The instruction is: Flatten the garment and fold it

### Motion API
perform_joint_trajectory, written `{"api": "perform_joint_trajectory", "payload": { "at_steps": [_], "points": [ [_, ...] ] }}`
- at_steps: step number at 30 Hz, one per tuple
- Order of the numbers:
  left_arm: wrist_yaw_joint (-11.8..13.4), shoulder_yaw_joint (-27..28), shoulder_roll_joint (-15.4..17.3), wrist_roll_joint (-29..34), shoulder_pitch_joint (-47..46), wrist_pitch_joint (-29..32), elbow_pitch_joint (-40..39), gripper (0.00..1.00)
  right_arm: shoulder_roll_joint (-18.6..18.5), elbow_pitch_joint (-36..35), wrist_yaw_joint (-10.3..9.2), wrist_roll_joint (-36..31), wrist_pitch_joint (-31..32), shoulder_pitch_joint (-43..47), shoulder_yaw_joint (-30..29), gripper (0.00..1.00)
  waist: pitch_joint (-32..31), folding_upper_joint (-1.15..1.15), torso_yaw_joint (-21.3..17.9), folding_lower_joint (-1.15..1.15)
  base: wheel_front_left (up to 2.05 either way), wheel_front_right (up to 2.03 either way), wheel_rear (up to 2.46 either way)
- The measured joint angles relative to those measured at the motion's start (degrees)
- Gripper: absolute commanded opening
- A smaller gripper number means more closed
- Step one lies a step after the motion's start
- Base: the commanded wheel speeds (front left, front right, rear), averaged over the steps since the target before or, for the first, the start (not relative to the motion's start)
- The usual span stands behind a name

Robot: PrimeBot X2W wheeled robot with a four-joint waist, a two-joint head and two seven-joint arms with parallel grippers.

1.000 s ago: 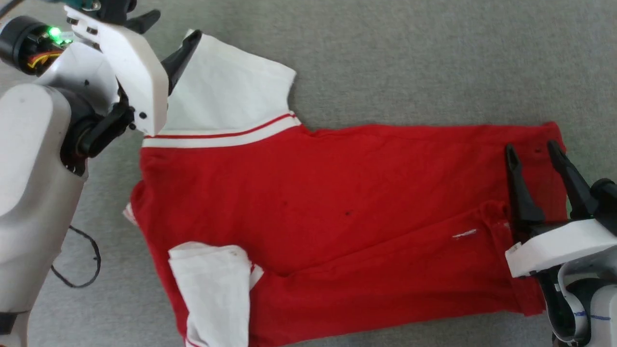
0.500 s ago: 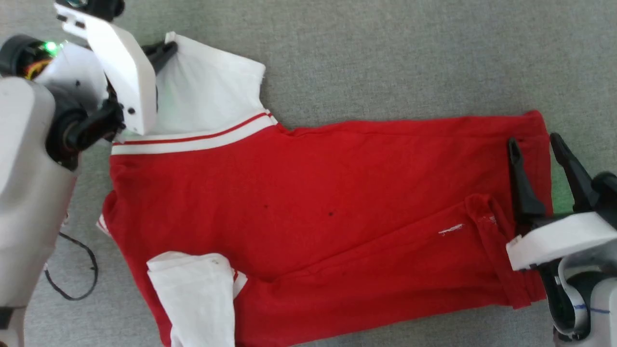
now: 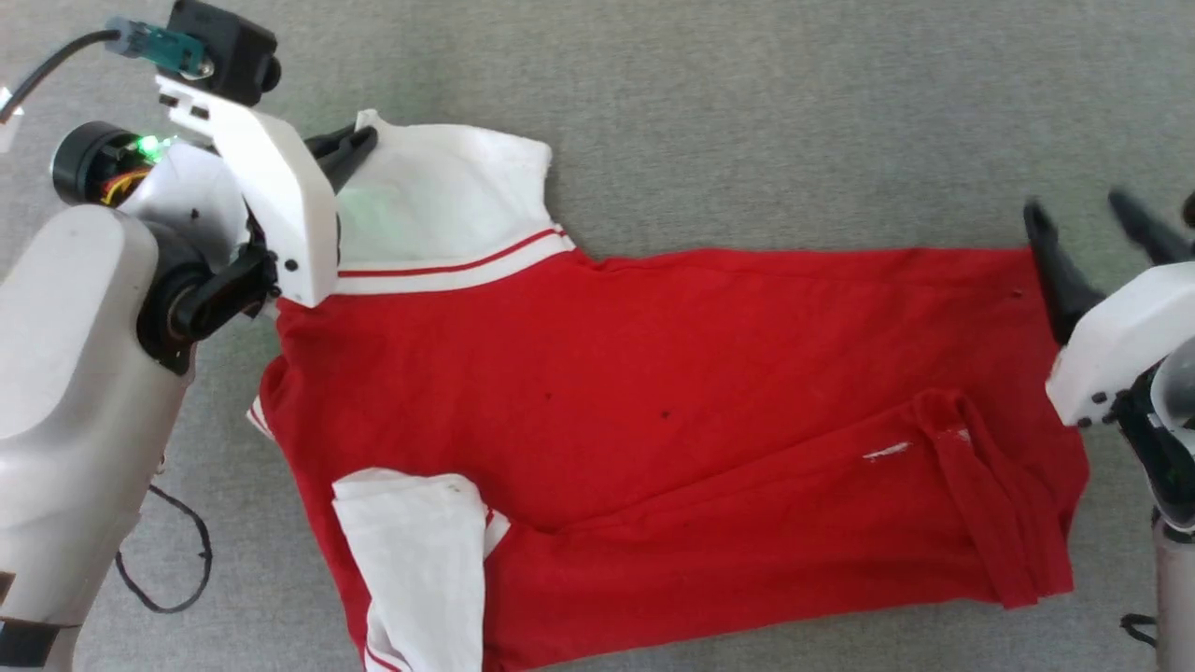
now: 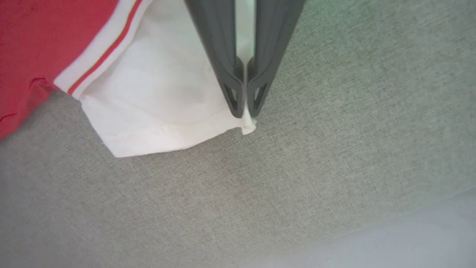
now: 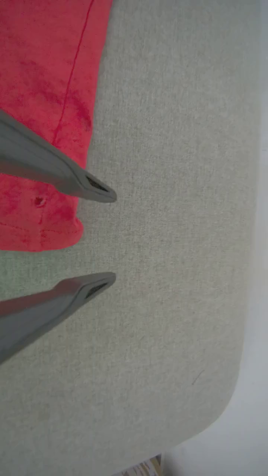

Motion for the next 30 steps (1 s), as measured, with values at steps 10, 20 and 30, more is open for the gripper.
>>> {"api": "perform_joint_trajectory", "payload": {
  "at_steps": [10, 20, 30],
  "points": [
    [0.0, -0.1, -0.3, -0.1, 0.0, -0.5, -0.2, 0.00, 1.0, 0.1, 0.00, 2.8, 16.3, 0.1, -3.6, 1.00, 2.5, 0.00, 1.9, 0.00, 0.00, 0.00, 0.00],
    [0.0, 0.6, -0.8, -0.7, -0.9, -3.2, -0.2, 0.00, 4.1, -1.8, -0.01, 2.8, 18.4, -1.0, -6.2, 0.00, 3.2, 0.00, 3.0, 0.01, 0.00, 0.00, 0.00],
    [0.0, 3.6, -0.8, 0.0, -0.3, -16.0, -2.5, 0.00, 2.7, -0.6, 0.00, 2.4, 8.5, -2.9, -4.7, 0.00, 0.1, 0.00, 3.4, 0.01, 0.00, 0.00, 0.00]
  ]
}}
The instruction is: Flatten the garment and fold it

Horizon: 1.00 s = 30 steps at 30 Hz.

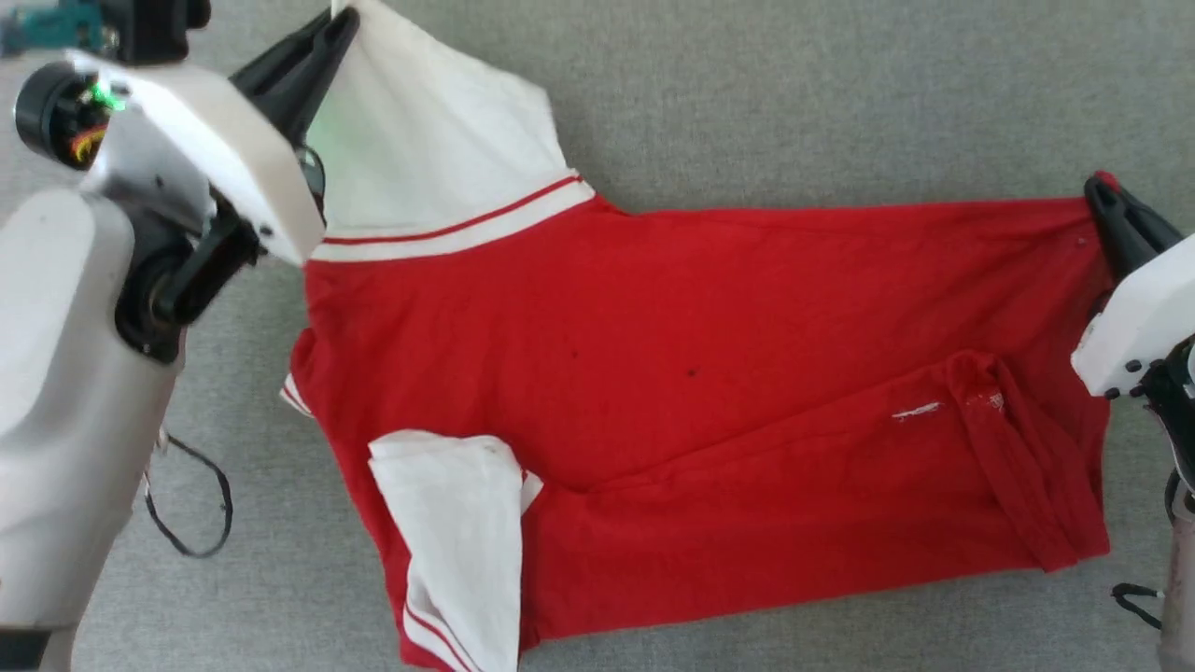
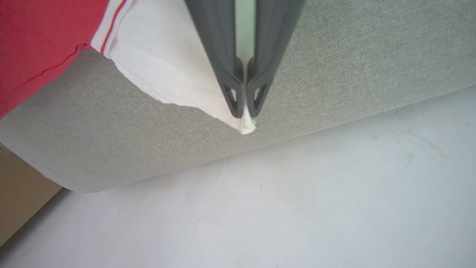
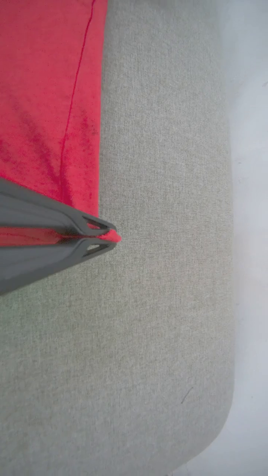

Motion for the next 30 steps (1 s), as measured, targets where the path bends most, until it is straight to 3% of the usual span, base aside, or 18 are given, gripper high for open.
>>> {"api": "perform_joint_trajectory", "payload": {
  "at_steps": [7, 19, 25, 30],
  "points": [
    [0.0, 1.0, 2.1, -0.2, 11.1, -6.6, -8.4, 0.00, -0.6, -0.3, 0.00, 2.3, -3.6, 5.1, -0.4, 0.00, -3.9, 0.00, 0.7, 0.00, 0.00, 0.00, 0.00],
    [9.6, 7.4, 6.6, -6.7, 42.0, -13.3, -26.7, 0.00, 2.3, -3.2, 0.01, 6.8, -8.3, 20.8, -4.5, 0.00, -10.3, 0.00, 2.5, -0.02, 0.00, 0.00, 0.00],
    [11.3, 7.9, 5.2, -12.6, 55.4, -15.2, -30.5, 0.00, 3.6, -2.2, 0.01, 8.6, -9.6, 27.1, -5.3, 0.00, -12.7, 0.00, 3.2, -0.02, 0.00, 0.00, 0.00],
    [11.8, 7.8, 5.3, -14.6, 60.3, -15.0, -30.9, 0.00, 3.8, -1.2, 0.01, 8.9, -10.0, 29.2, -5.0, 0.00, -13.7, 0.00, 3.2, -0.01, 0.00, 0.00, 0.00]
  ]
}}
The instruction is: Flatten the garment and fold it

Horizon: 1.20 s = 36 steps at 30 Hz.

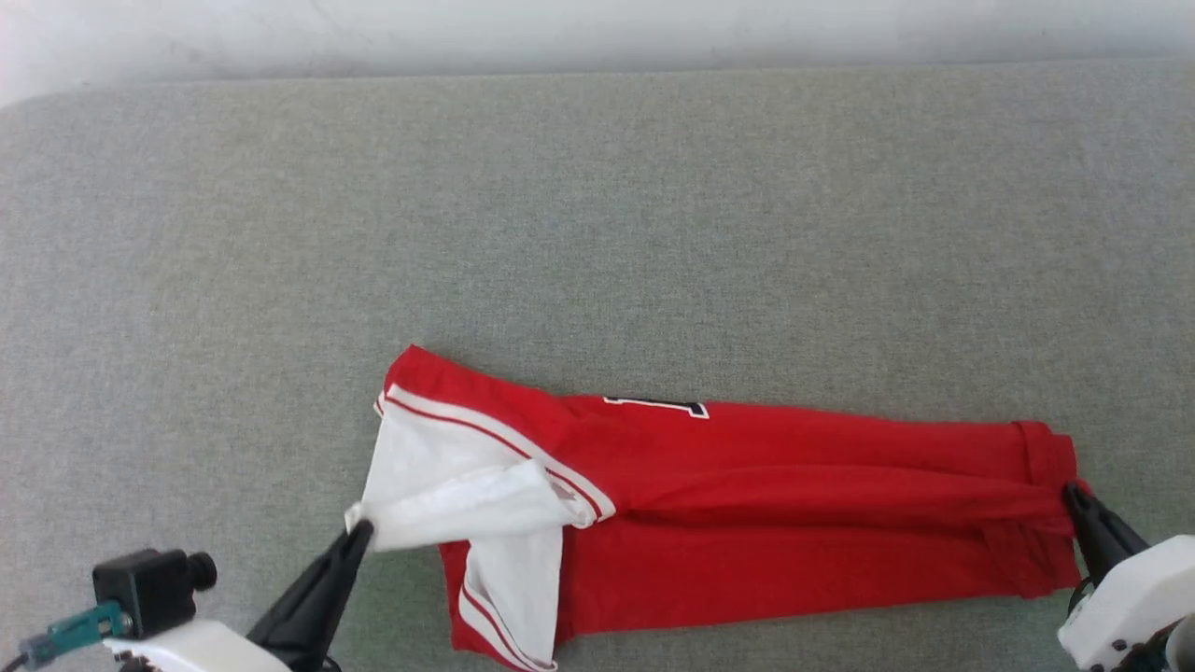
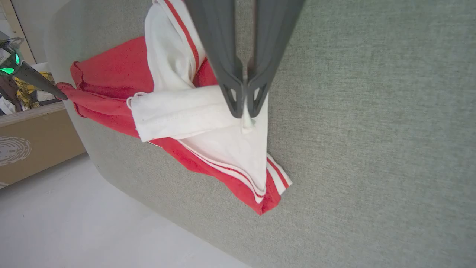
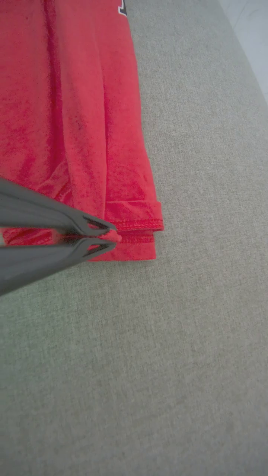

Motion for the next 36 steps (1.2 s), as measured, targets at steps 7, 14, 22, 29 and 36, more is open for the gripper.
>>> {"api": "perform_joint_trajectory", "payload": {
  "at_steps": [7, 14, 22, 29, 36],
  "points": [
    [0.0, -1.5, -1.3, -0.9, 0.0, 0.5, 2.9, 0.00, 0.1, 2.5, 0.00, -0.4, -0.7, 0.7, 1.0, 0.00, -1.3, 0.00, -0.1, 0.01, 0.00, 0.00, 0.00],
    [-1.5, -2.5, -7.0, -0.6, -5.3, -2.3, 8.6, 1.00, 0.1, 6.1, -0.01, -0.3, -2.5, 0.5, 2.6, 1.00, -2.5, 0.00, -0.5, 0.01, 0.00, 0.00, 0.00],
    [-0.5, -0.7, -8.2, 0.5, -6.6, -6.5, 9.5, 1.00, 0.1, 2.4, -0.01, 0.6, -2.4, -1.4, 1.6, 1.00, -2.1, 0.00, -1.6, 0.01, 0.00, 0.00, 0.00],
    [9.3, 6.8, -8.1, 14.9, -6.8, -14.6, 6.8, 1.00, 0.1, 2.2, -0.01, -0.7, -0.3, -1.5, -2.2, 1.00, -0.7, 0.00, -1.3, 0.01, 0.00, 0.00, 0.00],
    [12.2, 6.9, -9.0, 26.1, -6.9, -14.9, 5.7, 1.00, 0.1, 5.0, -0.01, -1.0, 1.2, -1.6, -0.8, 1.00, 0.7, 0.00, 0.3, 0.01, 0.00, 0.00, 0.00]
  ]
}}
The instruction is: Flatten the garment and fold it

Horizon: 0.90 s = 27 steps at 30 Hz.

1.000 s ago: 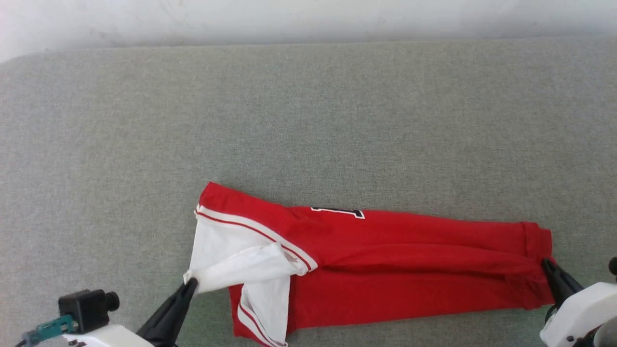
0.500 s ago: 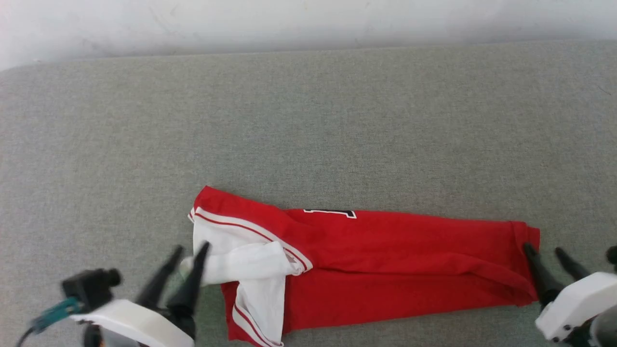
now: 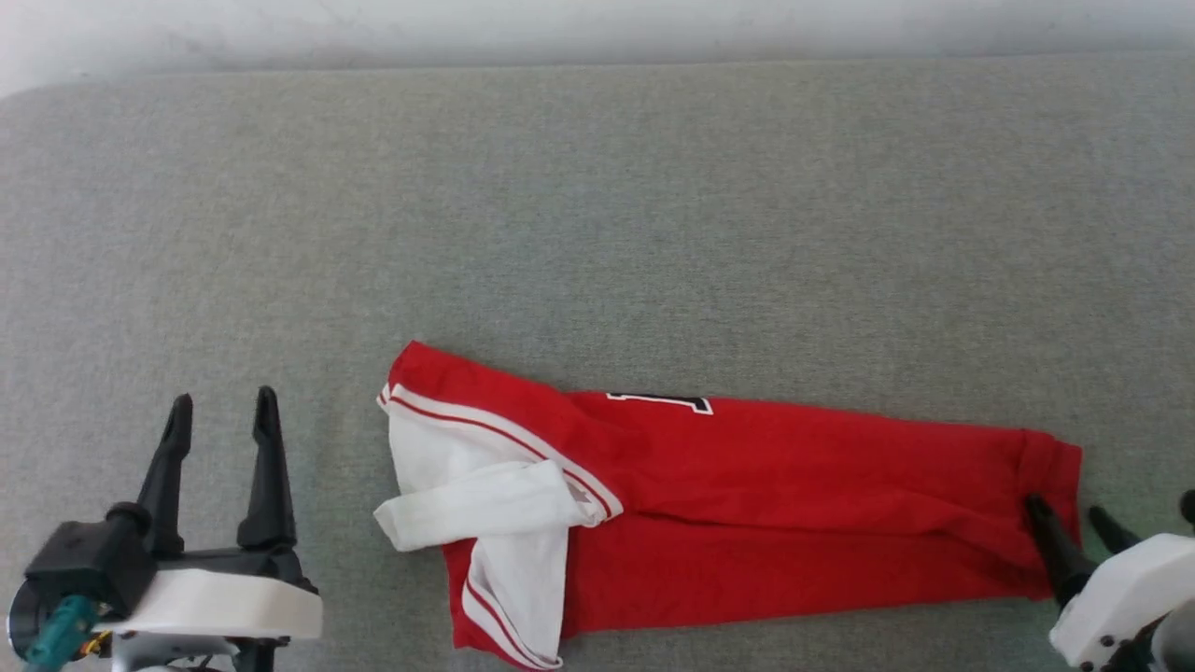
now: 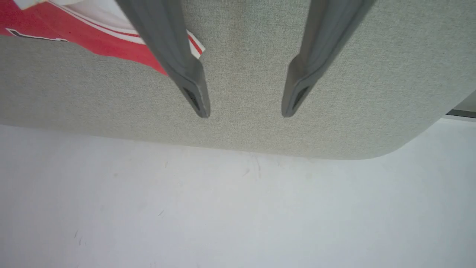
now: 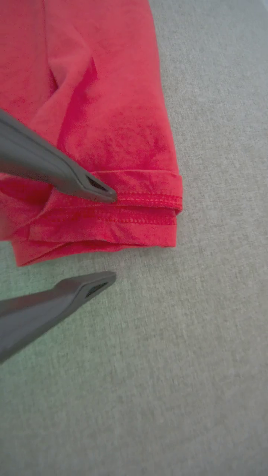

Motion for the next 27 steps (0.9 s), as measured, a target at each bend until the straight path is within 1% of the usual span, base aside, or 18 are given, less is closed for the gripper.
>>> {"api": "perform_joint_trajectory", "payload": {
  "at_steps": [2, 5, 6, 7, 8, 9, 13, 16, 19, 21, 24, 27],
  "points": [
    [0.0, -0.3, -0.5, 1.5, 0.0, 0.0, 0.0, 1.00, 0.0, 0.8, 0.00, -0.1, 0.9, -0.1, 0.5, 1.00, 0.2, 0.00, 0.5, 0.00, 0.00, 0.00, 0.00],
    [0.0, -0.3, -1.8, 1.9, 0.0, 0.0, 0.0, 1.00, -0.3, 2.1, 0.00, 0.0, 3.0, -0.9, 0.3, 1.00, 0.3, 0.00, 1.1, 0.00, 0.00, 0.00, 0.00],
    [-0.1, -0.3, -2.1, 2.1, 0.0, 0.0, 0.1, 1.00, -0.5, 2.6, 0.00, 0.2, 3.8, -1.1, 0.3, 0.96, 0.2, 0.00, 1.3, 0.00, 0.00, 0.00, 0.00],
    [-0.2, -0.3, -2.5, 2.2, 0.0, 0.0, 0.1, 1.00, -0.6, 3.2, 0.00, 0.8, 4.3, -1.4, -0.1, 0.52, 0.1, 0.00, 1.4, 0.00, 0.00, 0.00, 0.00],
    [-0.2, -0.3, -2.8, 2.2, 0.0, 0.0, 0.2, 1.00, -0.6, 3.8, 0.01, 1.2, 4.5, -1.7, -0.6, 0.02, 0.0, 0.00, 1.5, -0.01, 0.00, 0.00, 0.00],
    [-0.3, -0.3, -3.0, 2.2, 0.0, 0.0, 0.3, 1.00, -0.8, 4.3, 0.01, 1.3, 4.8, -2.0, -0.7, 0.00, -0.1, 0.00, 1.6, -0.01, 0.00, 0.00, 0.00],
    [-0.8, -0.2, -3.7, 2.2, 0.0, 0.0, 0.8, 1.00, -0.6, 5.9, 0.00, 2.8, 4.1, -3.5, -1.5, 0.00, -0.9, 0.00, 1.7, 0.00, 0.00, 0.00, 0.00],
    [-1.2, 0.0, -4.1, 2.2, 0.0, 0.0, 1.0, 1.00, 0.2, 6.0, 0.07, 0.7, 2.8, -5.0, -3.6, 0.00, -1.5, 0.00, 1.5, 0.00, 0.00, 0.00, 0.00],
    [-1.3, 0.0, -4.4, 2.2, 0.1, 0.0, 1.2, 1.00, 0.4, 5.4, 0.07, -2.8, 2.6, -7.1, -8.1, 0.00, -2.3, 0.00, 1.2, 0.00, 0.00, 0.00, 0.00],
    [-1.7, -0.2, -4.5, 2.3, 0.1, 0.0, 1.5, 1.00, 0.0, 4.5, 0.07, -6.4, 2.4, -7.6, -11.5, 0.00, -2.9, 0.00, 1.1, 0.00, 0.00, 0.00, 0.00],
    [-1.8, -0.6, -4.5, 2.6, 0.2, 0.0, 2.0, 1.00, -1.1, 3.7, 0.05, -9.9, 2.9, -7.6, -16.3, 0.00, -3.8, 0.00, 1.2, 0.00, 0.00, 0.00, 0.00],
    [-1.8, -0.9, -4.5, 2.7, 0.5, 0.0, 2.4, 1.00, -2.3, 2.4, 0.01, -11.0, 3.5, -7.4, -17.6, 0.00, -4.8, 0.00, 1.5, 0.00, 0.00, 0.00, 0.00]
  ]
}}
